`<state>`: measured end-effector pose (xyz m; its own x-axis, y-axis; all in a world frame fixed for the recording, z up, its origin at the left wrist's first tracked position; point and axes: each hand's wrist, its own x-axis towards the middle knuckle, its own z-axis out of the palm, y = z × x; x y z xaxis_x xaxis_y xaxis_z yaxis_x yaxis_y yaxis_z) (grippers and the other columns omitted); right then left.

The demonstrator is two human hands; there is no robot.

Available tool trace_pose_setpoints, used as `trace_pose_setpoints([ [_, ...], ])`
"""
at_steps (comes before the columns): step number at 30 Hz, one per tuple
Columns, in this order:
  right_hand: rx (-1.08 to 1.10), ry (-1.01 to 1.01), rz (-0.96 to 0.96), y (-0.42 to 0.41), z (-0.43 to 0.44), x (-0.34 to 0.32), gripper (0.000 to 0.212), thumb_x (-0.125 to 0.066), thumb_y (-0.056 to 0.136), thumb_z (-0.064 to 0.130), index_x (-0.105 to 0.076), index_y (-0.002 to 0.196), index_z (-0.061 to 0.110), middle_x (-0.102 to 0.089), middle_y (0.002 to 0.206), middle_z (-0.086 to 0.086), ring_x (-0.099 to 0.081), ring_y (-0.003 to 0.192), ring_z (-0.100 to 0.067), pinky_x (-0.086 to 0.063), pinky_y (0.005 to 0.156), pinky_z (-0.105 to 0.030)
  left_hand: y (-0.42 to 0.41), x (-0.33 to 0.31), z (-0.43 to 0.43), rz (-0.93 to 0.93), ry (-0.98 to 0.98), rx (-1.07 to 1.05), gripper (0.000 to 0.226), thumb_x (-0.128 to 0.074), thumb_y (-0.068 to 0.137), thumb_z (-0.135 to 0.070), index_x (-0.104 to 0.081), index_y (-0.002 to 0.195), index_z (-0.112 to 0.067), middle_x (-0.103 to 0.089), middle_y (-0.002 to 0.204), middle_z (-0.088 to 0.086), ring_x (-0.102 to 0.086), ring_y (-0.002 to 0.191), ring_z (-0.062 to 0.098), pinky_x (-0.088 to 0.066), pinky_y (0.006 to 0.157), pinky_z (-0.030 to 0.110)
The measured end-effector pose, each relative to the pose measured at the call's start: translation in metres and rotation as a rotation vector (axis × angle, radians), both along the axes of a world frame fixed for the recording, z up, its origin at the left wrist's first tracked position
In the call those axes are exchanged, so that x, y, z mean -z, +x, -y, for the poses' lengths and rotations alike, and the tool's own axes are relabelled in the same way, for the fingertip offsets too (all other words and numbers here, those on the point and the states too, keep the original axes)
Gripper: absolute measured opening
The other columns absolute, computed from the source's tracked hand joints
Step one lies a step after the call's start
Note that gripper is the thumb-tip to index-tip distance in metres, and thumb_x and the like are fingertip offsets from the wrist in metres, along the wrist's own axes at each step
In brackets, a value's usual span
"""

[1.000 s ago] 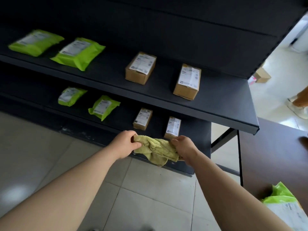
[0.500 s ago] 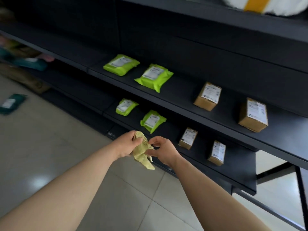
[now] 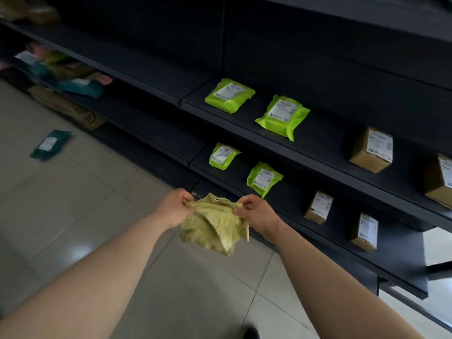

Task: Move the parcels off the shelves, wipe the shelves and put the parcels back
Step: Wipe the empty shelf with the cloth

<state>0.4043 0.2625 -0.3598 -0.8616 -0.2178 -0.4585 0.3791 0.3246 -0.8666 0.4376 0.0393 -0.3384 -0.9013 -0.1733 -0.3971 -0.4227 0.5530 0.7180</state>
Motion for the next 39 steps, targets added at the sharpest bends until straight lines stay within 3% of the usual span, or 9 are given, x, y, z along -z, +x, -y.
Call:
trace_pose_setpoints([
  [6,0.047,0.176,0.019,-0.035,0.022,0.025,0.019,-0.054,0.094,0.025,-0.055,0.112,0.019,-0.062,0.101,-0.003,-0.061,0.089,-0.017,-0.054,0.084,-0.035,-0.035,0.027,0.017,0.040,-0.114,-0.011,0.012,-0.054,0.095,-0.018,-0.055,0.106,-0.016,-0.062,0.097,0.006,-0.060,0.081,0.021,-0.050,0.075,0.033],
  [12,0.026,0.257,0.013,-0.081,0.030,0.046,0.017,-0.054,0.092,0.017,-0.052,0.109,0.021,-0.055,0.089,0.002,-0.051,0.067,-0.009,-0.043,0.055,-0.020,-0.078,0.044,0.033,0.124,-0.124,0.057,0.019,-0.055,0.096,-0.027,-0.060,0.109,-0.014,-0.062,0.107,0.004,-0.058,0.092,0.017,-0.047,0.081,0.027],
  [18,-0.148,0.226,0.160,-0.130,0.049,0.064,0.010,-0.063,0.085,0.019,-0.072,0.083,0.021,-0.069,0.098,-0.001,-0.062,0.086,-0.014,-0.049,0.076,-0.028,-0.131,0.066,0.058,0.232,-0.178,0.113,0.021,-0.056,0.092,-0.014,-0.066,0.111,-0.013,-0.063,0.107,0.004,-0.056,0.090,0.014,-0.043,0.075,0.022],
  [21,-0.211,0.203,0.239,-0.144,0.063,0.076,0.035,-0.081,0.067,0.043,-0.073,0.094,0.022,-0.069,0.105,0.002,-0.064,0.095,-0.012,-0.049,0.077,-0.024,-0.152,0.082,0.070,0.245,-0.198,0.118,0.018,-0.057,0.093,-0.018,-0.065,0.107,-0.012,-0.062,0.100,0.002,-0.055,0.086,0.013,-0.039,0.070,0.021],
  [23,-0.235,0.271,0.220,-0.150,0.074,0.089,0.049,-0.088,0.060,0.039,-0.071,0.104,0.023,-0.061,0.113,0.005,-0.061,0.099,-0.009,-0.044,0.077,-0.019,-0.166,0.095,0.078,0.260,-0.183,0.117,0.017,-0.058,0.093,-0.019,-0.065,0.107,-0.012,-0.060,0.095,0.001,-0.055,0.083,0.013,-0.040,0.068,0.021],
  [29,-0.204,0.411,0.029,-0.167,0.107,0.137,0.021,-0.067,0.086,0.022,-0.075,0.102,0.012,-0.057,0.083,-0.004,-0.050,0.060,-0.006,-0.039,0.054,-0.017,-0.206,0.137,0.104,0.327,-0.055,0.108,0.013,-0.056,0.093,-0.016,-0.061,0.103,-0.010,-0.064,0.102,0.012,-0.065,0.094,0.025,-0.055,0.087,0.039],
  [33,-0.116,0.440,0.047,-0.169,0.134,0.175,0.017,-0.062,0.089,0.023,-0.075,0.091,0.011,-0.051,0.097,0.004,-0.052,0.097,-0.014,-0.044,0.085,-0.025,-0.229,0.170,0.123,0.305,0.000,0.178,0.013,-0.053,0.091,-0.012,-0.058,0.103,-0.009,-0.062,0.104,0.014,-0.064,0.097,0.028,-0.053,0.091,0.044],
  [36,0.021,0.331,0.092,-0.173,0.155,0.210,0.020,-0.060,0.086,0.018,-0.061,0.066,0.016,-0.048,0.077,0.011,-0.049,0.074,-0.010,-0.040,0.068,-0.024,-0.248,0.206,0.136,0.275,0.059,0.178,0.014,-0.052,0.090,-0.009,-0.057,0.103,-0.006,-0.061,0.104,0.017,-0.064,0.097,0.032,-0.053,0.089,0.046],
  [39,0.137,0.286,0.136,-0.177,0.168,0.252,0.010,-0.057,0.086,0.022,-0.066,0.082,0.022,-0.056,0.067,0.011,-0.049,0.054,-0.004,-0.038,0.047,-0.014,-0.262,0.250,0.145,0.255,0.104,0.132,0.010,-0.053,0.090,-0.006,-0.057,0.097,-0.012,-0.061,0.102,0.013,-0.064,0.094,0.030,-0.056,0.084,0.047],
])
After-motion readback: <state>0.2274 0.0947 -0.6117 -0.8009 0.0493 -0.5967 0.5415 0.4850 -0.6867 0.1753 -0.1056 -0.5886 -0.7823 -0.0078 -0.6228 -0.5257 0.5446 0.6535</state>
